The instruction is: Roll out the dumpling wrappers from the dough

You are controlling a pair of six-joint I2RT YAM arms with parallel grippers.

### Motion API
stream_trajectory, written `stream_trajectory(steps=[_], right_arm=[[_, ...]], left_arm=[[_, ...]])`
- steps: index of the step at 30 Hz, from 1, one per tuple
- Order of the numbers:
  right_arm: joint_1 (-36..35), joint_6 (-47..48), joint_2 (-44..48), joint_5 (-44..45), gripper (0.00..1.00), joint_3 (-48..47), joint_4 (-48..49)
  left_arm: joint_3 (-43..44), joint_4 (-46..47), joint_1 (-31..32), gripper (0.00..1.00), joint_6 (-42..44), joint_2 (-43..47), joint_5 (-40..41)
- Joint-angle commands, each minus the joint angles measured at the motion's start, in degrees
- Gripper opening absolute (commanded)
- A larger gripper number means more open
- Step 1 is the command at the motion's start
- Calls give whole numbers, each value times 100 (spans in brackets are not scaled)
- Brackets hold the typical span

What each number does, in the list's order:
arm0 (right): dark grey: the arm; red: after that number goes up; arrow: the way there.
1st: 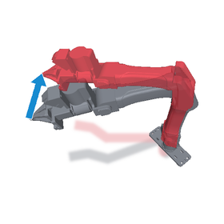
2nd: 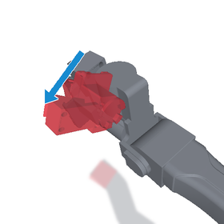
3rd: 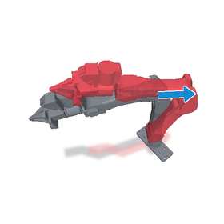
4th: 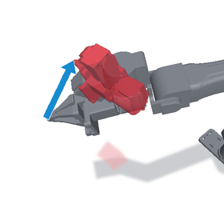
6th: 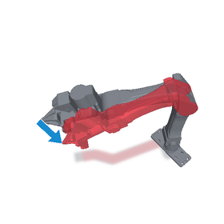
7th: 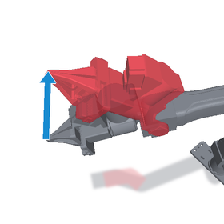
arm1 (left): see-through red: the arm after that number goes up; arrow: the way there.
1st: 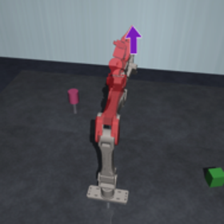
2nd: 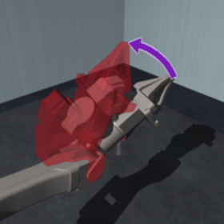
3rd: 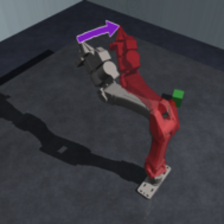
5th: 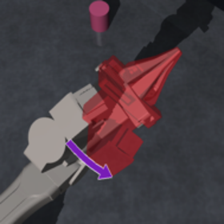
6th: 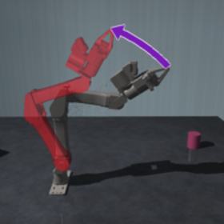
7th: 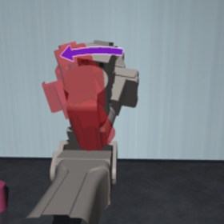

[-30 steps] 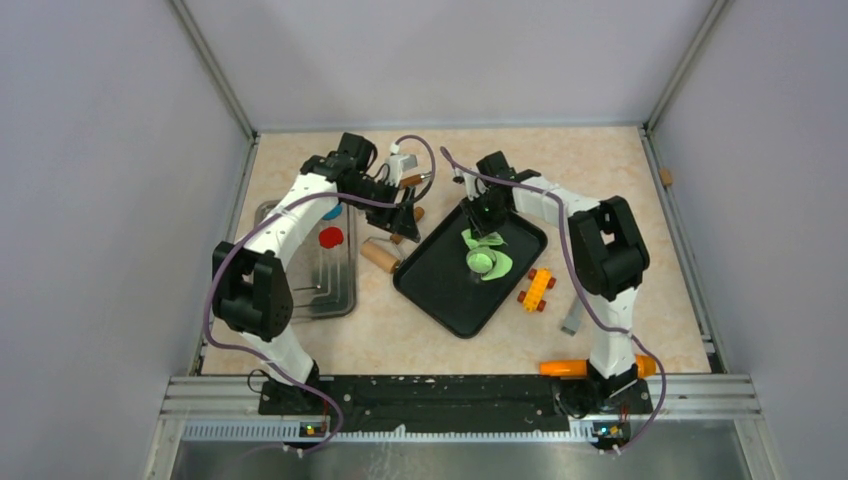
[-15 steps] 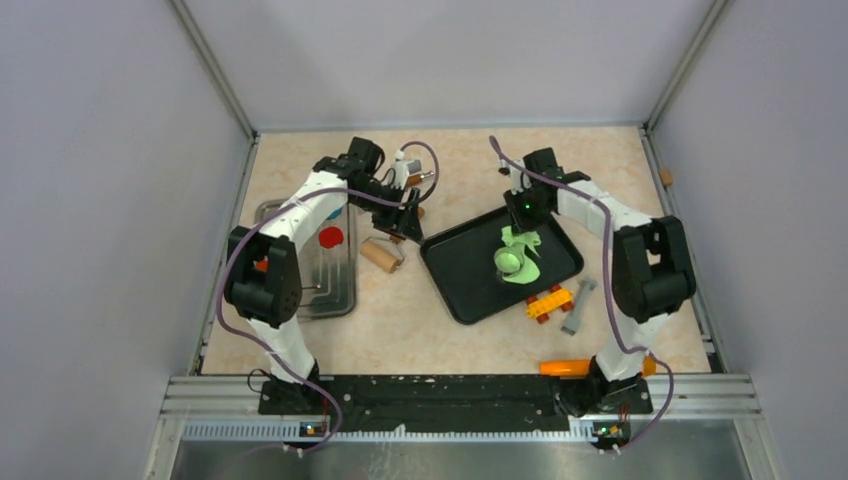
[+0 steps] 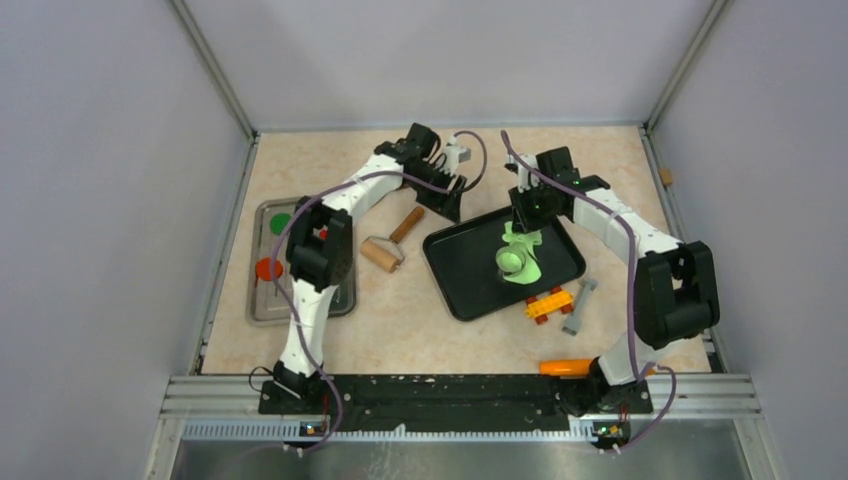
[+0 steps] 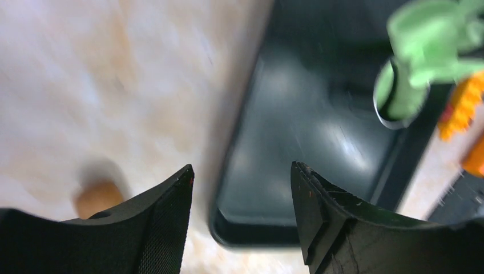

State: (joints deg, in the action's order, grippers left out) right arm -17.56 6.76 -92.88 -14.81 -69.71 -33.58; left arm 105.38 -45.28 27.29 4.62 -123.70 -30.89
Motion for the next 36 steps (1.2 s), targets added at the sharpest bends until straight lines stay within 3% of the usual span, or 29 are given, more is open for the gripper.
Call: stream_trajectory(steps=[1,5,15,20,26,30,36], right_arm=[[197,-67,323,-75,19,138,39],[326,-52,332,-96,18,287,81],[452,-44,386,-145,18,504,84],[447,-44,312,-139,18,451,98],[489,0,269,-38,17,381,26],[635,18,200,-9,17,489,13],[790,7,177,9,17,536,-19]], left_arm=[[1555,-17,-32,66,677,-917,297],[2199,-384,18,67,966,-1457,-21],[2279,-383,320,61,825,-1871,88],[2199,-340,355,48,703,-1875,363],[1557,-362,258,15,251,-1426,1215],[621,-216,-4,0,-176,-853,1336],[-232,-140,-302,0,-448,-343,1250]])
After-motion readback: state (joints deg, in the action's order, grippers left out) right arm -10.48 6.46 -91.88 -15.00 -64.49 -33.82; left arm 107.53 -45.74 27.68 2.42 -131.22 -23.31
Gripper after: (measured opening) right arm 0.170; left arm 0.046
